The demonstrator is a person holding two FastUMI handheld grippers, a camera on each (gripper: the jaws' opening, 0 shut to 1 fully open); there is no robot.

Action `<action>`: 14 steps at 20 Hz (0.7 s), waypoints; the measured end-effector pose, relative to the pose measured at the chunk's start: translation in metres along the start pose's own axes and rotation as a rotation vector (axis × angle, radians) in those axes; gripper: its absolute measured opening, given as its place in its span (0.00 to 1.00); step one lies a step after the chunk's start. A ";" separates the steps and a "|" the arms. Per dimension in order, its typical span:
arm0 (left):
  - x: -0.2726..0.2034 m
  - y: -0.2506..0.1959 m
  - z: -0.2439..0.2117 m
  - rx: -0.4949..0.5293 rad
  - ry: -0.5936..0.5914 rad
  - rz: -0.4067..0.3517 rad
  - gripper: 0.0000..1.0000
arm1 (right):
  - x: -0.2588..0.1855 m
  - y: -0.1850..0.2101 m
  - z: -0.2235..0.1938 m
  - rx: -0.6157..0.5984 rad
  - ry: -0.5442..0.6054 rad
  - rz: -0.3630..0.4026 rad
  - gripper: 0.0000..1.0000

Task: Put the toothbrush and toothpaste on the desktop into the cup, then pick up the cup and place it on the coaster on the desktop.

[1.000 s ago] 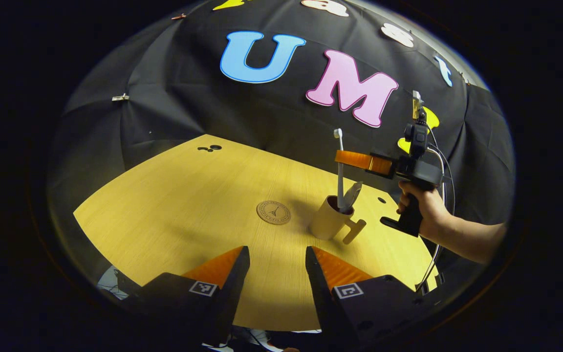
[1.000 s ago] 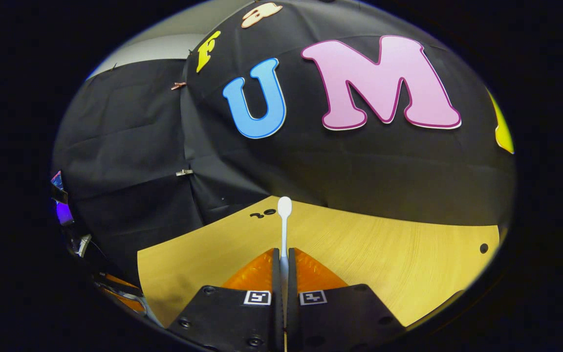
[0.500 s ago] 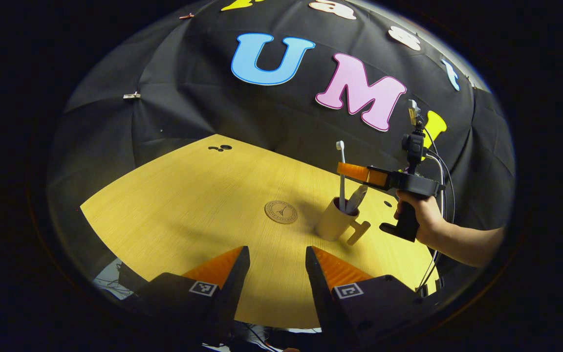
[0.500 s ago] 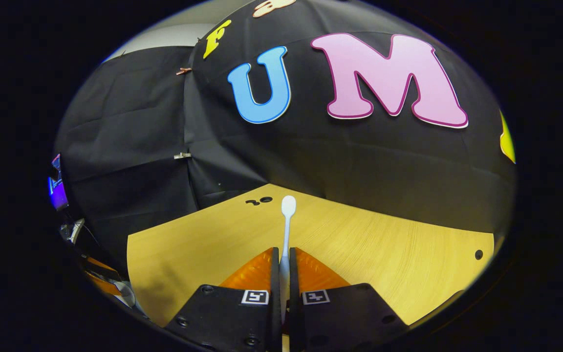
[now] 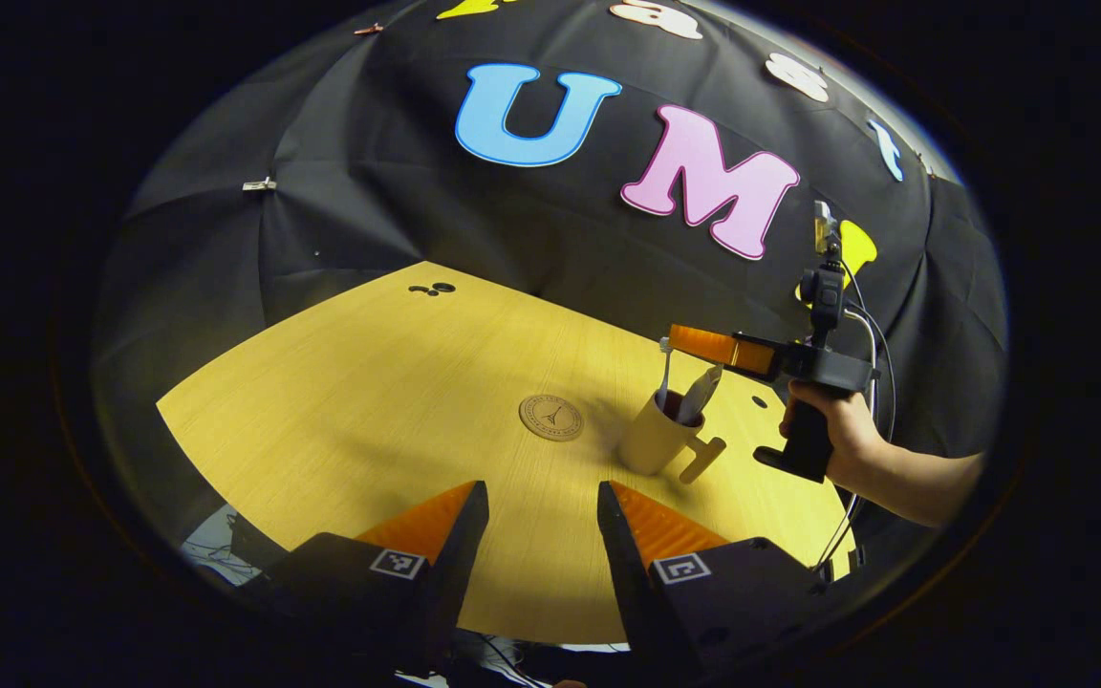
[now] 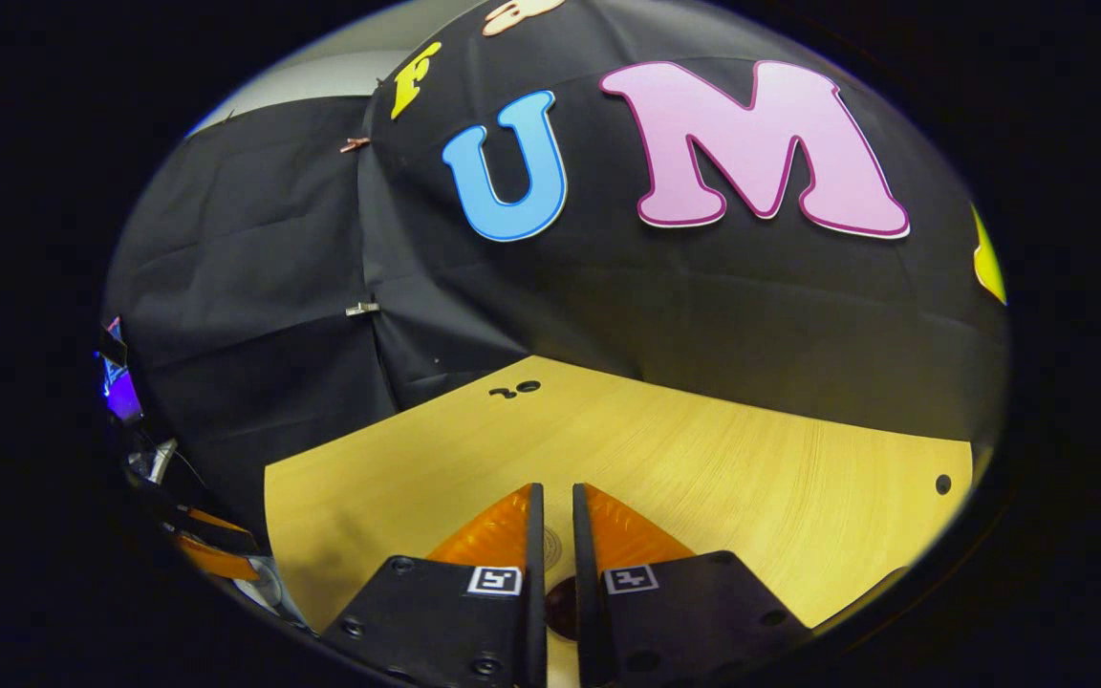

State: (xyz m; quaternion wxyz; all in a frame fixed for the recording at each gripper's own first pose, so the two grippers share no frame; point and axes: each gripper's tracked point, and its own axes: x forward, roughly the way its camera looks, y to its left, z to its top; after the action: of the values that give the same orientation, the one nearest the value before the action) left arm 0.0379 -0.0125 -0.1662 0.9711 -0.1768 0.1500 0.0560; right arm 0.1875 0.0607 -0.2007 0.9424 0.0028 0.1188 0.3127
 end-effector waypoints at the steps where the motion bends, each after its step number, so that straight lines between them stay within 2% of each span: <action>1: -0.001 -0.001 0.002 0.005 0.000 -0.004 0.72 | -0.003 0.004 0.004 0.020 -0.008 0.005 0.18; 4: 0.000 -0.006 0.005 0.020 0.002 -0.018 0.72 | -0.019 0.021 0.023 0.051 -0.046 0.036 0.28; 7: -0.003 -0.011 0.015 0.035 -0.003 -0.034 0.72 | -0.038 0.032 0.032 0.039 -0.045 0.056 0.32; 8: -0.003 -0.014 0.018 0.039 -0.004 -0.039 0.72 | -0.045 0.033 0.031 0.034 -0.032 0.058 0.37; 11: -0.008 -0.014 0.028 0.068 -0.010 -0.041 0.72 | -0.064 0.026 0.019 0.020 0.040 0.034 0.40; 12: -0.010 -0.015 0.031 0.078 -0.009 -0.045 0.72 | -0.070 0.022 0.015 0.018 0.067 0.017 0.37; 13: -0.012 -0.015 0.034 0.087 -0.012 -0.046 0.72 | -0.076 0.019 0.011 0.017 0.092 0.004 0.49; 14: -0.013 -0.014 0.036 0.092 -0.013 -0.051 0.72 | -0.081 0.017 0.006 0.019 0.119 -0.005 0.51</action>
State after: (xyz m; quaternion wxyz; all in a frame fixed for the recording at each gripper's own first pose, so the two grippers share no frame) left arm 0.0374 -0.0131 -0.1254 0.9803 -0.1356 0.1416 0.0254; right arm 0.1159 0.0270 -0.1754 0.9344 -0.0073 0.1774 0.3088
